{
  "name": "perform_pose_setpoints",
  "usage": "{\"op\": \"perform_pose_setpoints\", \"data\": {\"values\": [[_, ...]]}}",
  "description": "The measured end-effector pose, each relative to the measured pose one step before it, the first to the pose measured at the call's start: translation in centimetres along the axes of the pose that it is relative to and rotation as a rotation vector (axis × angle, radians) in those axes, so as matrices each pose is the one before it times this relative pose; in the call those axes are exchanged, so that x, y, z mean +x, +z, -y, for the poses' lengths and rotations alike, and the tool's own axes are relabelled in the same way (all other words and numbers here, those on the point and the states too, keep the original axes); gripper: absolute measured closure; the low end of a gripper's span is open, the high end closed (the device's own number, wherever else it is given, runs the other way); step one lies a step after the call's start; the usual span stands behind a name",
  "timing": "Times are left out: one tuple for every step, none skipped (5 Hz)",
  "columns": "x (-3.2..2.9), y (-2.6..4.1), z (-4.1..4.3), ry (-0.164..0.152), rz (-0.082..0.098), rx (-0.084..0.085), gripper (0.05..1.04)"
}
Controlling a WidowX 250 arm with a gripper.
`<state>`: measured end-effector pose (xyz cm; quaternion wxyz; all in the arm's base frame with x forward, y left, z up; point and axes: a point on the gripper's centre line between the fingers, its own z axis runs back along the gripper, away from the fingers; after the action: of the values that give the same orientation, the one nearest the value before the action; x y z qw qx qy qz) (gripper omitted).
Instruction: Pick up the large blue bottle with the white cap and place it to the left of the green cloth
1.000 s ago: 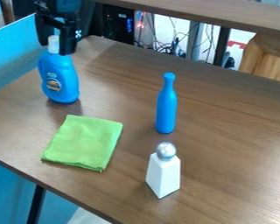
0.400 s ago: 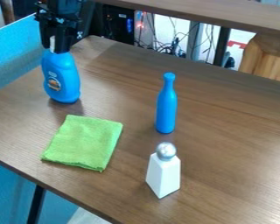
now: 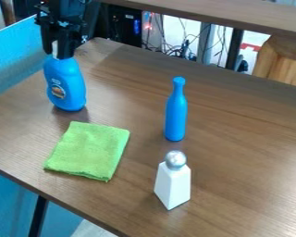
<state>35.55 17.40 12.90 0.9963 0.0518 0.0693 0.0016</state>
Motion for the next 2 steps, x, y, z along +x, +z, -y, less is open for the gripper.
{"op": "perform_pose_setpoints", "data": {"values": [[-3.900, 1.871, 0.979, 0.0086, 0.0464, 0.0380, 0.597], [-5.069, 1.195, 0.130, 0.0278, 0.0161, -0.0015, 0.598]]}}
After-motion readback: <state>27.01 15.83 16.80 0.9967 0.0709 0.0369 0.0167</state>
